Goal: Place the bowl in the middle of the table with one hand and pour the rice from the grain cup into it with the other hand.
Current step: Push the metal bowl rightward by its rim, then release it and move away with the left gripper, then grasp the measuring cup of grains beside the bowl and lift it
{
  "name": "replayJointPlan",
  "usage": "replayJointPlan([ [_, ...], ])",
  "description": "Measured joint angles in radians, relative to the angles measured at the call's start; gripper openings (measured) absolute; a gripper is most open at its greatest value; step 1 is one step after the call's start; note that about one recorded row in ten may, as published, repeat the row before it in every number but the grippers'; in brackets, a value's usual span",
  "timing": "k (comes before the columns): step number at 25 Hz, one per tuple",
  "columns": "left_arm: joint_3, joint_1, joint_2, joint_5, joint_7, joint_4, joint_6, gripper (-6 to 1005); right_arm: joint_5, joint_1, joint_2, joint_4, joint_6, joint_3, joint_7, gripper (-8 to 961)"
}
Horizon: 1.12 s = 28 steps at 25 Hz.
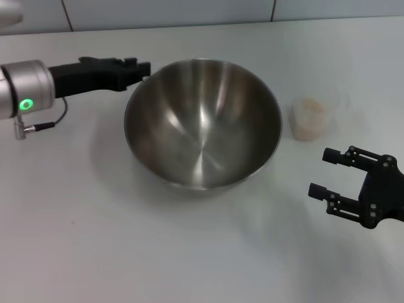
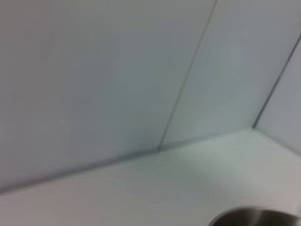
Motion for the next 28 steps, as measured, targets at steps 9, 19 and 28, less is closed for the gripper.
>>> replayJointPlan([
  [9,-0.018,0.164,0.009,-0.304,0.351,0.002,0.218,483,0.0,0.014,0.0,0.0,0.002,0.0,0.0,623],
  [19,-0.093,0.297,0.007,-0.302,0.621,0.0,0.439,828,0.0,0.032,0.001,0.001,0.019,0.024,0.0,620],
  [28,-0.196,0.38,0.01,-0.291,0.684,-0.015,0.442,829,0.001,0.039,0.001,0.116,0.058,0.172,-0.126,617],
])
